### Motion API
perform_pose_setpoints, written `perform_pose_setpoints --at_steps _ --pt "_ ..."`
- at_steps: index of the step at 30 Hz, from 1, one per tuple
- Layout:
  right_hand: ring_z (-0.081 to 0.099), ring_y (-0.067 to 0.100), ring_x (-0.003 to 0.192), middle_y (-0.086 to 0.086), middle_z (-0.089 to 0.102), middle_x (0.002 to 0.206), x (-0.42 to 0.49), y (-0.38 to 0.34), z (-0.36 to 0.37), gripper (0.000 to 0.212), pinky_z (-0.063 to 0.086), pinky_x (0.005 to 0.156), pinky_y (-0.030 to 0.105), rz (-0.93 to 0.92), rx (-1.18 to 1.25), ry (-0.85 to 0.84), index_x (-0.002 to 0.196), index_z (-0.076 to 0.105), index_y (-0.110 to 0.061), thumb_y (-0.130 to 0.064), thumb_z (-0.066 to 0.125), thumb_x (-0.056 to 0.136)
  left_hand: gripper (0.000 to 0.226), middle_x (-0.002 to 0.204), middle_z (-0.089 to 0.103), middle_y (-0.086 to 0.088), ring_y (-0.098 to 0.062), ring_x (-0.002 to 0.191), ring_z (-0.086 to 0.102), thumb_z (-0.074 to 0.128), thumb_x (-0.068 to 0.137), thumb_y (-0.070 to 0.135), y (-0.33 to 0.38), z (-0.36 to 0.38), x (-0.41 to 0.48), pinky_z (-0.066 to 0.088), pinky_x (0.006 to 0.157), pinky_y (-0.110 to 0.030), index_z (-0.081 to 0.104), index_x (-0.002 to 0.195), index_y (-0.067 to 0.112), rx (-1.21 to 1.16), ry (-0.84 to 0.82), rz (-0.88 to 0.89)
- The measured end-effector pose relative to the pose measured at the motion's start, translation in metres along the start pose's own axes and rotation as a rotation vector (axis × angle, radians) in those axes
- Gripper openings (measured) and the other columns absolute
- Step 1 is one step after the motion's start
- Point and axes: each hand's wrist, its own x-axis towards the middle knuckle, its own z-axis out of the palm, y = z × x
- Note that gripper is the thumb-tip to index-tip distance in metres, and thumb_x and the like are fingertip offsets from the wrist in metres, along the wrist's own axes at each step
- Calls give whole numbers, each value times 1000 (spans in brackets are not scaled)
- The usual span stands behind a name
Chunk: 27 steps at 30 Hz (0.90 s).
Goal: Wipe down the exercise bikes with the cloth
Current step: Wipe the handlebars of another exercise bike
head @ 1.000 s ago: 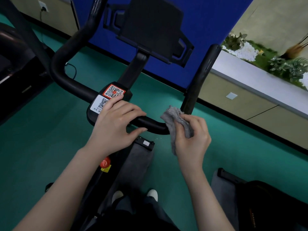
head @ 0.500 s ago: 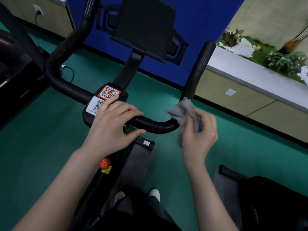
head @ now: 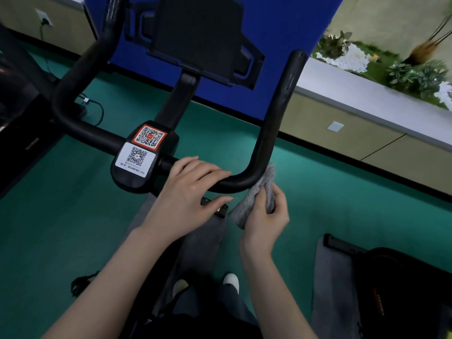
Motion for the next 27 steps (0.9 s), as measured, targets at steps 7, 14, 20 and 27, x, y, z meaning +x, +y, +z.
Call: perform_pose_setpoints --at_steps 7,14,20,27 --pt "62 21 96 14 68 103 -1 5 1 16 46 97 51 51 124 -82 107 63 -7 -9 56 93 41 104 63 8 -12 99 56 63 83 47 0 -1 1 27 104 -27 66 114 20 -8 -2 -9" --pt "60 19 84 12 67 90 -18 17 -6 13 49 83 43 164 172 -227 101 64 -1 0 56 92 37 104 63 8 -12 99 56 63 85 44 1 -1 2 26 103 -26 66 113 20 -21 -2 -12" --pt "55 14 74 4 64 76 -26 16 -8 11 46 70 30 216 150 -434 86 68 -5 -1 58 89 33 105 62 9 -12 100 55 60 87 40 2 -3 2 24 103 -23 65 115 22 -15 -14 -25" --pt "57 5 65 -2 64 70 10 -3 -6 18 49 64 18 283 293 -308 84 64 -5 5 52 91 30 104 62 9 -12 98 56 62 88 33 3 -4 2 30 99 -28 65 115 21 -29 -7 -17"
